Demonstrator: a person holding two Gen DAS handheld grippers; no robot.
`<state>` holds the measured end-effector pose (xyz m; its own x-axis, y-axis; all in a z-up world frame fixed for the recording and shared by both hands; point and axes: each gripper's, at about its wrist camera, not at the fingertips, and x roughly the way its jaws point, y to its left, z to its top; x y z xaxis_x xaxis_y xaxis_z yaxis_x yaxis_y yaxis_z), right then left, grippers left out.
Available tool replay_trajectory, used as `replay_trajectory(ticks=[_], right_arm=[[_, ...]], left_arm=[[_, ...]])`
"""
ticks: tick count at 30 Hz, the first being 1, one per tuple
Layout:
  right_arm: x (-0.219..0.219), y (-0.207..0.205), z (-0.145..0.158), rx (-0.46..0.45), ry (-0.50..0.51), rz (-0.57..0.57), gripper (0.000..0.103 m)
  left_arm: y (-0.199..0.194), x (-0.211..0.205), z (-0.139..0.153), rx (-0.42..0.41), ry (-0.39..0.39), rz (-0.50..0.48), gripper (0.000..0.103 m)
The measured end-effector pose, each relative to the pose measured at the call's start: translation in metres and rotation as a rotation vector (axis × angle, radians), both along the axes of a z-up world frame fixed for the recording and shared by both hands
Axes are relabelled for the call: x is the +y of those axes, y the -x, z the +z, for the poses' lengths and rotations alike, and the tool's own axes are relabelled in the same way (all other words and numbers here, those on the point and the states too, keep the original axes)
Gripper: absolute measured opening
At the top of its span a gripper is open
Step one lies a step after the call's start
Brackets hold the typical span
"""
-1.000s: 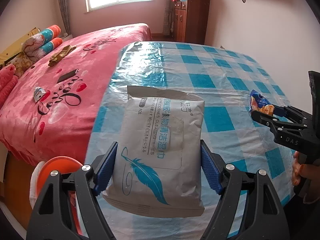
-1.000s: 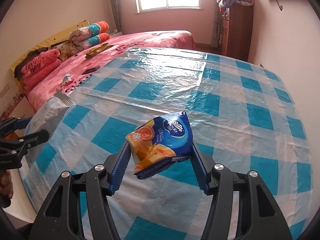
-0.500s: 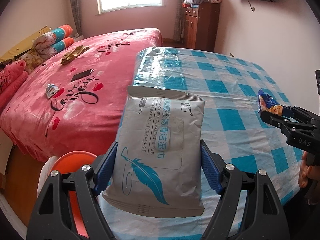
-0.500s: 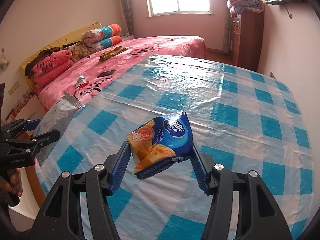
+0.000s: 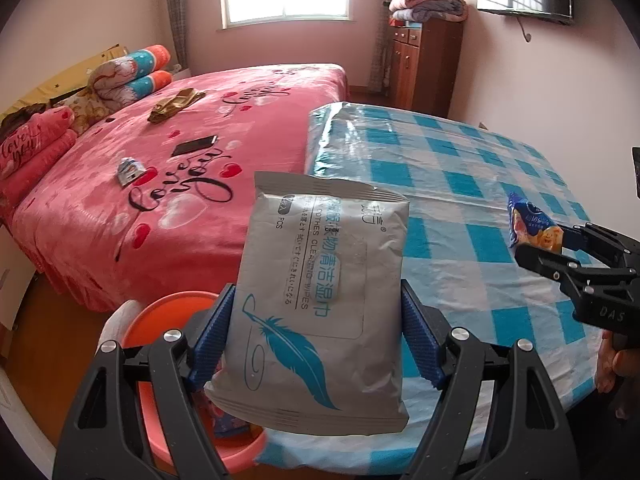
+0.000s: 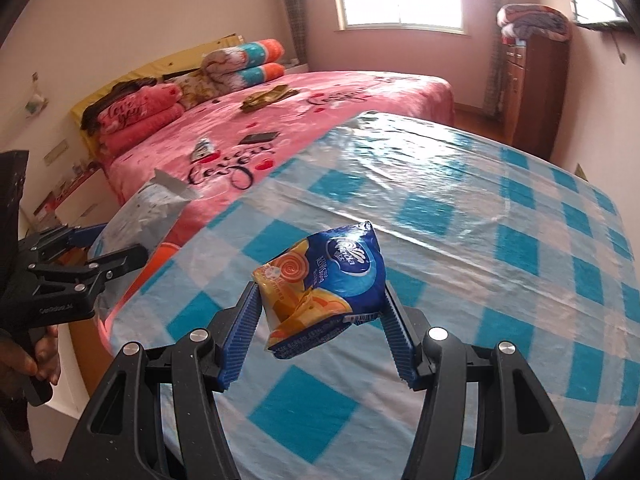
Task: Collect trash
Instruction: 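Carry wipes pack with left tool while right tool carries snack packet to the bucket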
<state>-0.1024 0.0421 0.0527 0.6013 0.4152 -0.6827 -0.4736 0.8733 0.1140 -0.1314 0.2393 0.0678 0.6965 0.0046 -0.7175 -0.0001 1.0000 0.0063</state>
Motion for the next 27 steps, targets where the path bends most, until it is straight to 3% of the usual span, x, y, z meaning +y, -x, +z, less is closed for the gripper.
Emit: replay_trajectory(ticks=[15, 27], right_arm=[[0.102, 0.008, -0.001, 0.008, 0.046, 0.240, 0.060], [0.181, 0.023, -0.012, 0.016, 0.108, 0.410, 0.060]], left_arm=[[0.022, 0.064, -0.012, 0.027, 0.010, 0.150, 0.078], [0.031, 0.111, -0.041, 0.085, 0.029, 0.261, 0.078]])
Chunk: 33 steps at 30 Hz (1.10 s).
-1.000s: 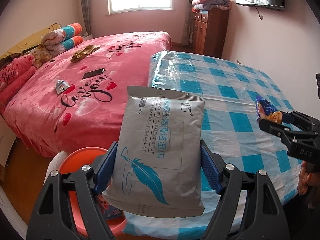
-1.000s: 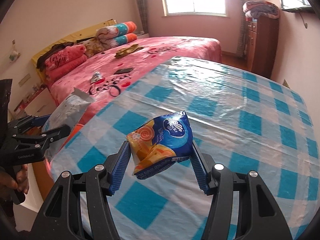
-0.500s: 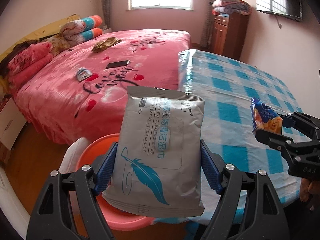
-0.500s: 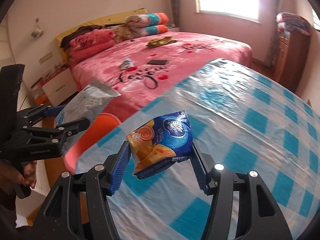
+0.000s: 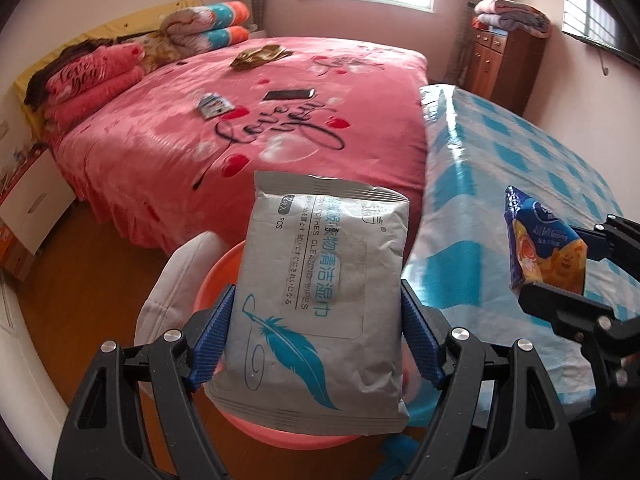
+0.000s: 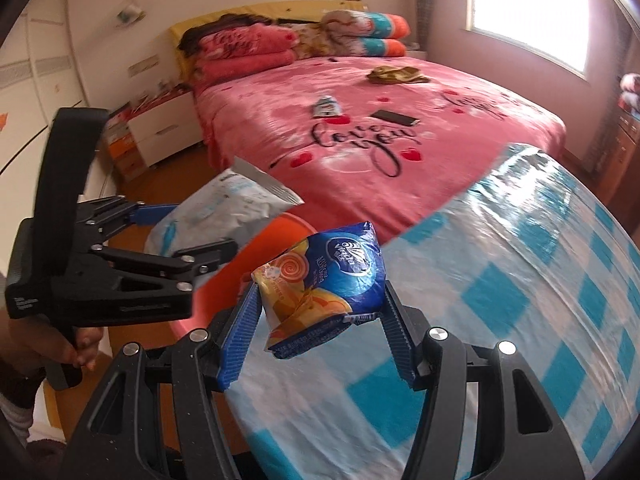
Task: Collect trash
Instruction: 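Carry wipes pack with left tool while right tool carries snack packet to the bucket, then open both tools to drop the wipes pack and snack packet into the bucket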
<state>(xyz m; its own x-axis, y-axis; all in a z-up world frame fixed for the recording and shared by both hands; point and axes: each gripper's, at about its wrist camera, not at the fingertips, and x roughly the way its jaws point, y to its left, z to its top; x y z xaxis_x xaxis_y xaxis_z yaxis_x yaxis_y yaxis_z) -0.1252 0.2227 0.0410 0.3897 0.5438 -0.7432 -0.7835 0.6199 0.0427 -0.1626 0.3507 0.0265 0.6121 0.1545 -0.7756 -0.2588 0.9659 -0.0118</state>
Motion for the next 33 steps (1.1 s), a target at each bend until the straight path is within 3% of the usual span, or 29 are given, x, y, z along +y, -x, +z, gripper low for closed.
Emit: replay_trajectory(ticks=[17, 19, 21, 27, 33], right_arm=[[0.060, 0.012, -0.028, 0.020, 0.076, 0.125, 0.061], [0.067, 0.011, -0.034, 0.019, 0.094, 0.133, 0.066], [0.073, 0.011, -0.043, 0.007, 0.126, 0.130, 0.080], [0.063, 0.008, -0.044, 0.008, 0.103, 0.101, 0.089], [0.039, -0.001, -0.031, 0.006, 0.041, 0.016, 0.090]], left_arm=[[0.006, 0.045, -0.042, 0.078, 0.045, 0.094, 0.078], [0.006, 0.048, -0.046, 0.085, 0.049, 0.103, 0.078], [0.005, 0.052, -0.051, 0.095, 0.053, 0.119, 0.078], [0.004, 0.063, -0.064, 0.130, 0.063, 0.179, 0.084], [0.005, 0.060, -0.051, 0.089, 0.009, 0.195, 0.089]])
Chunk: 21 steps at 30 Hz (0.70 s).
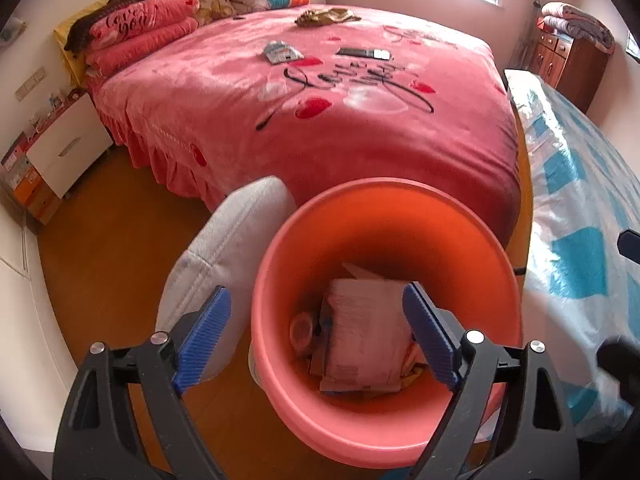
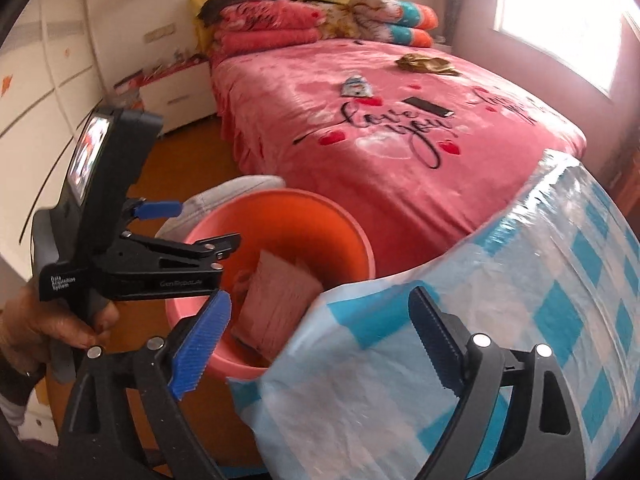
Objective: Collect trash
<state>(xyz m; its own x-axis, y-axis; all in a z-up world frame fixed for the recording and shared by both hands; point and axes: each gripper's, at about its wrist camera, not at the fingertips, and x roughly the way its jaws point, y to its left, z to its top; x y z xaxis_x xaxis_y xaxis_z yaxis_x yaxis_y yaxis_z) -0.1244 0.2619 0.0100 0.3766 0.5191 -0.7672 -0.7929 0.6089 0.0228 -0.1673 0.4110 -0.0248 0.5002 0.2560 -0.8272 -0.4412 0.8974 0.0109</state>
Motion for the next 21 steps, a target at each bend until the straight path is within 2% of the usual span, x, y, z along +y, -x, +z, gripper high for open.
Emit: replay_trajectory(ticks=[5, 11, 21], right_arm=[[-0.026, -0.008, 0.011, 0.009, -0.061, -0.078, 0.090], [-0.053, -0.009, 0.018, 0.001, -0.107, -0.148, 0.092], [-0.098, -0.011, 0.022, -0.001, -0.166, -0.262, 0.094]], left_arm=[[0.002, -0.004, 0.017, -0.080, 0.001, 0.000, 0.094], [0.000, -0.019, 0.039, -0.147, -0.083, 0.014, 0.096], [-0.013, -0.050, 0.075, -0.228, -0.140, 0.015, 0.097]])
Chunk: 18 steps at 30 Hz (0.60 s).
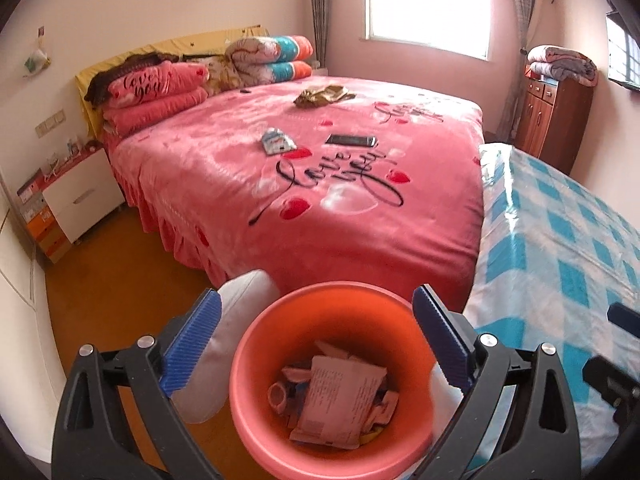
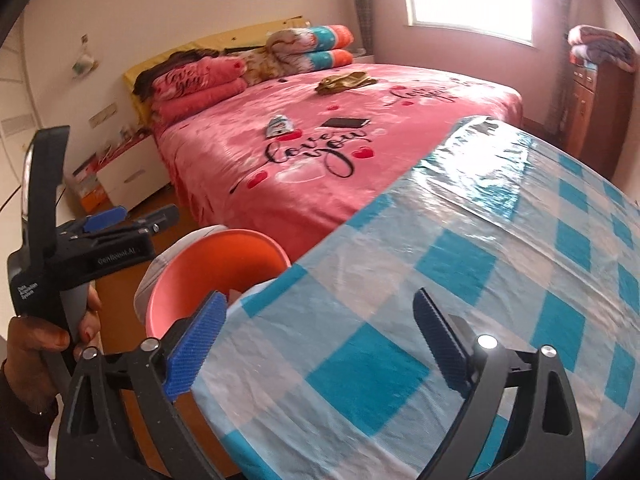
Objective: Collect trash
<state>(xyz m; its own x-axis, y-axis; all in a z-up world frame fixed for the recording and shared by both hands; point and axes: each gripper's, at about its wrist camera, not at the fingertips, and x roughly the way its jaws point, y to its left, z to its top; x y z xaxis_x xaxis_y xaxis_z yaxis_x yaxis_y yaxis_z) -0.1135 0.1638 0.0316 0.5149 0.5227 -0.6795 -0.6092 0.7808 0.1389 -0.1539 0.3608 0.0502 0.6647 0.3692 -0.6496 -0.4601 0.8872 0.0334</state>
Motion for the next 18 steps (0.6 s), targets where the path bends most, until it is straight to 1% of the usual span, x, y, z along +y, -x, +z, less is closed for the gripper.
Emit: replay_trajectory(ticks=[2, 11, 18], right_arm=[[-0.009, 0.001, 0.001, -0.002, -0.007, -0.020, 0.094], [-0.055, 0.001, 0.004, -0.022, -0.051, -0.127, 0.094], [-0.096, 0.000, 0.002, -0.038, -0.073, -0.209, 0.094]], left_arm=[[-0.003, -0.008, 0.005, -0.005, -0.012, -0.006, 0.097], [-0.016, -0.053, 0.025, -0.029, -0.049, -0.088, 0.097], [-0.026, -0.088, 0.033, -0.031, -0.062, -0.158, 0.097]])
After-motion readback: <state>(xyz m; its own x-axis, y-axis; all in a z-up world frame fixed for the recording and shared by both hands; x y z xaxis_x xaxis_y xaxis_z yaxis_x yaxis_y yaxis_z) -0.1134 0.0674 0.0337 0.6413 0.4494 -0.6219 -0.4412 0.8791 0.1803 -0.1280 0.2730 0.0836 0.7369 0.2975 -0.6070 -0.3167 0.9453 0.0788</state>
